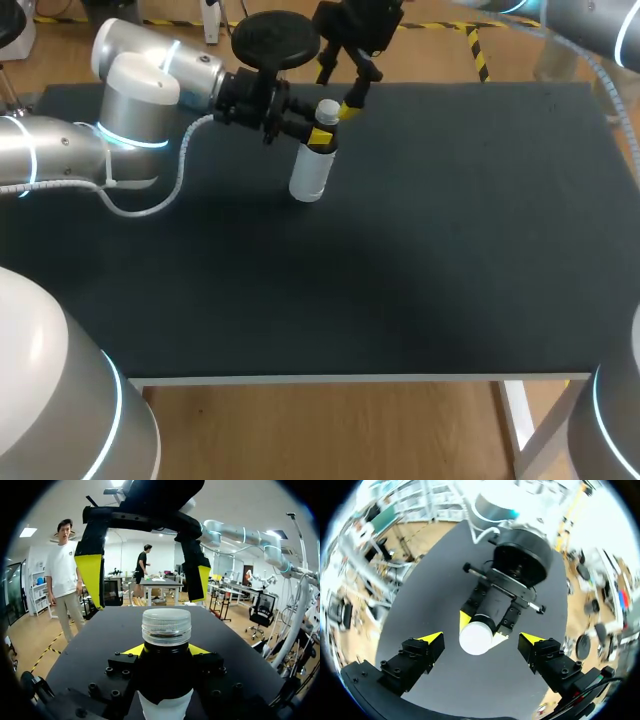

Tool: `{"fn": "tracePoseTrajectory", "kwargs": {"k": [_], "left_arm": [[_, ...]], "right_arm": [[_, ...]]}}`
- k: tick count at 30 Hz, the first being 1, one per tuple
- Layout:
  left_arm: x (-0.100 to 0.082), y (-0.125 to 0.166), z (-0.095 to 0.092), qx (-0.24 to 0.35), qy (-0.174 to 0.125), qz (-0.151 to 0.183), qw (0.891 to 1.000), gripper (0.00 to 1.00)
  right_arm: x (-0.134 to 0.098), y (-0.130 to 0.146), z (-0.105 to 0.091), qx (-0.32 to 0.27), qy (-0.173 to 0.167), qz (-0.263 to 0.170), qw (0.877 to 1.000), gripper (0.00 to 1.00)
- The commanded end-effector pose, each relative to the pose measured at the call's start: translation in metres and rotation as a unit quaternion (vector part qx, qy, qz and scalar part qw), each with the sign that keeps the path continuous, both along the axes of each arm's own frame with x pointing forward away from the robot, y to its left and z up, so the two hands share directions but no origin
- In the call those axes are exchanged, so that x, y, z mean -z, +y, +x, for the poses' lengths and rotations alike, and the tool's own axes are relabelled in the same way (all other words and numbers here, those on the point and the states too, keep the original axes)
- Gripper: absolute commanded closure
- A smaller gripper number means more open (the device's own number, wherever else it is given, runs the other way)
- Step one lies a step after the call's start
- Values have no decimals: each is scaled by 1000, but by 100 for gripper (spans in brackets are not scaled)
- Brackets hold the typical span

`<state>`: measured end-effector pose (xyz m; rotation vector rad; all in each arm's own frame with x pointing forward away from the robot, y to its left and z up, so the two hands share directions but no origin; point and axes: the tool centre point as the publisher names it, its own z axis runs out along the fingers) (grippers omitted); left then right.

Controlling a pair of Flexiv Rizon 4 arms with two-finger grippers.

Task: Unscrew the bottle cap

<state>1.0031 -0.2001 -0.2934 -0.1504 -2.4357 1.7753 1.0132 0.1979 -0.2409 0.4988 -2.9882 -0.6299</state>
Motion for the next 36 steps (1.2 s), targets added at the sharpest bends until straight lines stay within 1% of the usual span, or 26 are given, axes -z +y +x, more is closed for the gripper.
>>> {"fn": "tracePoseTrajectory", "kwargs": {"k": [1, 9, 19, 31, 32, 33, 34, 35, 36], "left_arm": [[1, 0, 1, 1, 1, 0, 1000, 100], [1, 0, 1, 1, 1, 0, 1000, 100], [1, 0, 1, 1, 1, 0, 1000, 100], [1, 0, 1, 1, 1, 0, 1000, 100], [1, 0, 1, 1, 1, 0, 1000, 100], [1, 0, 1, 1, 1, 0, 1000, 100], [1, 0, 1, 1, 1, 0, 1000, 100], [1, 0, 1, 1, 1, 0, 1000, 100], [1, 0, 1, 1, 1, 0, 1000, 100]], "right_arm": [[-2, 1, -4, 213, 64, -35, 974, 0], [8, 1, -3, 228, 78, -34, 970, 0], [13, 2, -4, 221, 76, -30, 972, 0], [18, 3, -6, 216, 77, -36, 973, 0], [19, 3, -7, 216, 77, -36, 973, 19], [19, 3, -7, 216, 78, -37, 973, 71], [19, 3, -7, 215, 78, -37, 973, 90], [19, 2, -7, 212, 77, -37, 973, 100], [19, 2, -7, 210, 77, -37, 974, 100]]}}
